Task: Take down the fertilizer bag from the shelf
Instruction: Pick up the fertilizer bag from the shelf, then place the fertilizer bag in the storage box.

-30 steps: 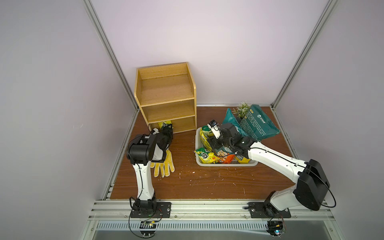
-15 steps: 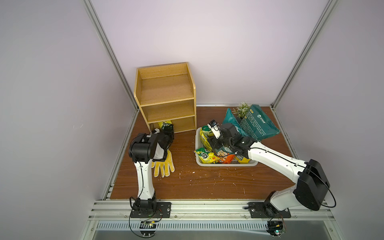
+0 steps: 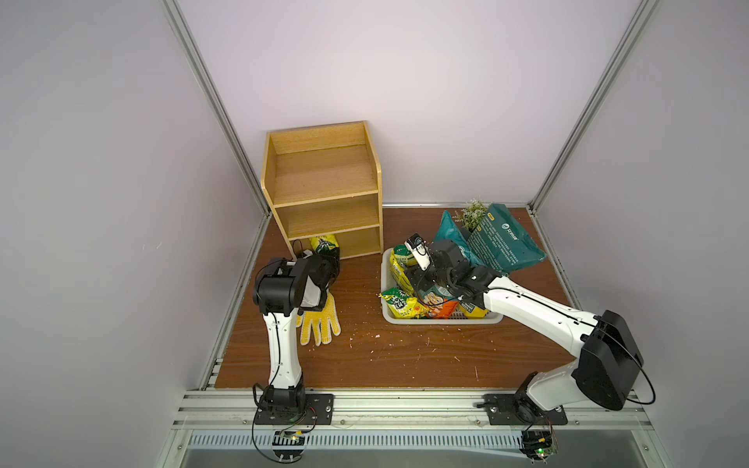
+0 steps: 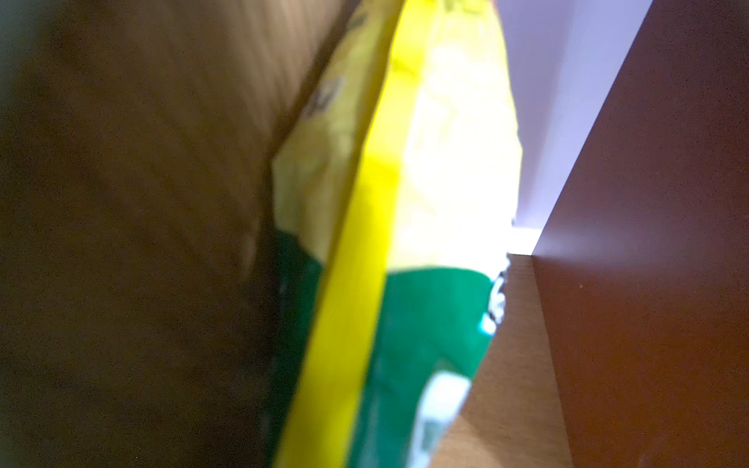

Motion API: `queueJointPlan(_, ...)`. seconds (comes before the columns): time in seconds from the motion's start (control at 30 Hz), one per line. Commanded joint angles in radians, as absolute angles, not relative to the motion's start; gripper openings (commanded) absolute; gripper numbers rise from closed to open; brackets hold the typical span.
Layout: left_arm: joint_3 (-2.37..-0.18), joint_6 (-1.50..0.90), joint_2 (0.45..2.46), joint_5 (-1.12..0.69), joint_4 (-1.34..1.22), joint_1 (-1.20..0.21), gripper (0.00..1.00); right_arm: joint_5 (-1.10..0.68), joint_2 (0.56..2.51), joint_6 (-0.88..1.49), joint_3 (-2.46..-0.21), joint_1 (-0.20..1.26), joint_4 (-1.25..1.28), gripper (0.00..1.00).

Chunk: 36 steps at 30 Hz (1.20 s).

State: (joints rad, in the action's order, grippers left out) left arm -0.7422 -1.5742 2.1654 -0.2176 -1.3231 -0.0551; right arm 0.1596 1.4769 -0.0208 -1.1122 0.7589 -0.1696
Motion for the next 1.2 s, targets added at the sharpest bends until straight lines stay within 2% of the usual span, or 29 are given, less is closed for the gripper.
queueJointPlan(0.0, -0.683, -1.527, 2.087, -0.234, -1.284, -0.037, 0.00, 0.182, 1.446, -0.028, -1.126, 0.758, -0.167, 0.82)
queueJointPlan(0.17, -0.580, -1.499, 1.934, -0.355, -1.241, -0.038, 0.00, 0.152, 1.435, -0.035, -1.124, 0.768, -0.165, 0.82)
queueJointPlan(0.3, -0.467, -1.464, 1.777, -0.377, -1.198, -0.038, 0.00, 0.140, 1.427, -0.038, -1.115, 0.788, -0.139, 0.82)
queueJointPlan(0.43, -0.446, -1.395, 1.635, -0.415, -1.081, -0.041, 0.00, 0.124, 1.436, -0.057, -1.130, 0.812, -0.132, 0.83)
queueJointPlan(0.53, -0.471, -1.289, 1.486, -0.417, -0.860, -0.058, 0.00, 0.106, 1.442, -0.084, -1.138, 0.832, -0.126, 0.83)
queueJointPlan(0.67, -0.594, -1.012, 1.246, -0.307, -0.386, -0.118, 0.00, 0.070, 1.446, -0.130, -1.142, 0.855, -0.097, 0.85)
queueJointPlan(0.77, -0.643, -0.934, 1.105, -0.248, -0.185, -0.132, 0.00, 0.041, 1.444, -0.175, -1.129, 0.874, -0.047, 0.91)
queueJointPlan(0.83, -0.666, -0.910, 1.033, -0.236, -0.084, -0.136, 0.00, 0.029, 1.426, -0.211, -1.093, 0.890, 0.045, 0.96)
queueJointPlan(1.03, -0.775, -0.861, 0.914, -0.300, 0.156, -0.171, 0.00, -0.181, 1.352, -0.342, -0.892, 0.896, 0.447, 0.99)
queueJointPlan(1.17, -0.840, -0.839, 0.883, -0.403, 0.288, -0.189, 0.00, -0.308, 1.397, -0.398, -0.973, 0.896, 0.415, 0.99)
